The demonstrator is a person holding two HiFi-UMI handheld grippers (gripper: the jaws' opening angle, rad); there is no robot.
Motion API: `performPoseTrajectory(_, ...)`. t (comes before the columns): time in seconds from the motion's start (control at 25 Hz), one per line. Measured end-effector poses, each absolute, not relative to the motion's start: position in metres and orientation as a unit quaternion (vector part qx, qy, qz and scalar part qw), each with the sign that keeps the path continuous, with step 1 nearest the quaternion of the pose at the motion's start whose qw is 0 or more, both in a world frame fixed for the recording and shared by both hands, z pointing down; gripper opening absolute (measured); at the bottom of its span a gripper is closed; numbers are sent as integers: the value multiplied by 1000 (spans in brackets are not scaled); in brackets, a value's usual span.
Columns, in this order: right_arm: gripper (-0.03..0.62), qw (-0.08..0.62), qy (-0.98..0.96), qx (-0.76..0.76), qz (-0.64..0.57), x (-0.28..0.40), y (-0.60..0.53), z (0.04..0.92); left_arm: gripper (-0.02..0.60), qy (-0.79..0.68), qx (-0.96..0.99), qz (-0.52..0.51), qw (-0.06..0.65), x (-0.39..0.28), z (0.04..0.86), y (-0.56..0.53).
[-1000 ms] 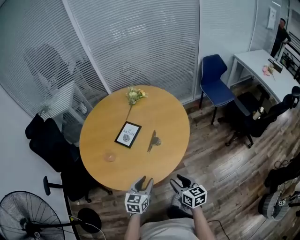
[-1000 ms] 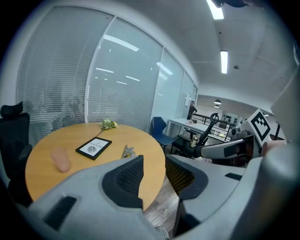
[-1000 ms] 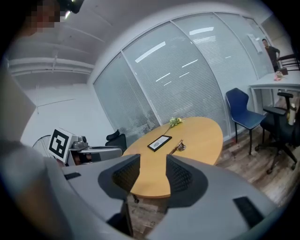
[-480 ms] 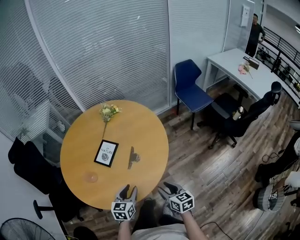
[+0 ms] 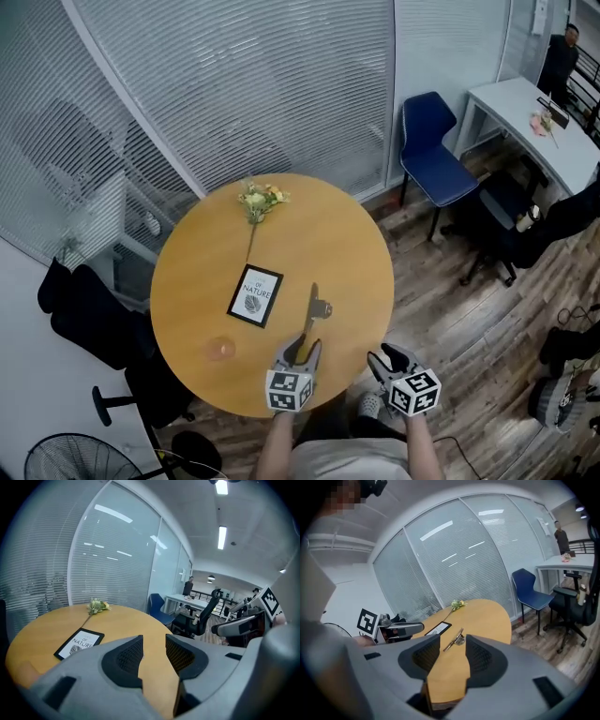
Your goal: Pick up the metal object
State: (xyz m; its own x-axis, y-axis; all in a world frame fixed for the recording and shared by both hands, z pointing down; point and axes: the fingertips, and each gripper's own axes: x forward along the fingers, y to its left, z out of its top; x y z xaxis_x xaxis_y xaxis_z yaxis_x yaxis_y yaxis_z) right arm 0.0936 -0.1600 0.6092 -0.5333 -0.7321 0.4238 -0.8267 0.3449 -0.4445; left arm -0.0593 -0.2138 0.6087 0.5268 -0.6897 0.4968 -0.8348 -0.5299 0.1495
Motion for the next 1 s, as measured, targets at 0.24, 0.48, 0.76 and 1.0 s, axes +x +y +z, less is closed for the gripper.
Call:
performPoseTrajectory(0.24, 153, 81, -803, 488, 333, 70, -194, 628, 138, -421, 860, 222, 183, -69, 632, -262)
performPoseTrajectory(0.48, 153, 73, -794, 493, 348, 54, -215, 648, 138, -381, 872, 256, 170, -52, 671, -289)
performPoseTrajectory(0.76, 153, 62, -774, 517, 361, 63, -224, 669, 138, -342, 878, 292, 162, -35, 715, -307)
performPoseTrajectory(1.0, 153, 46, -752, 532, 386, 77, -216, 694, 138, -329, 878, 308, 164, -28, 744, -318)
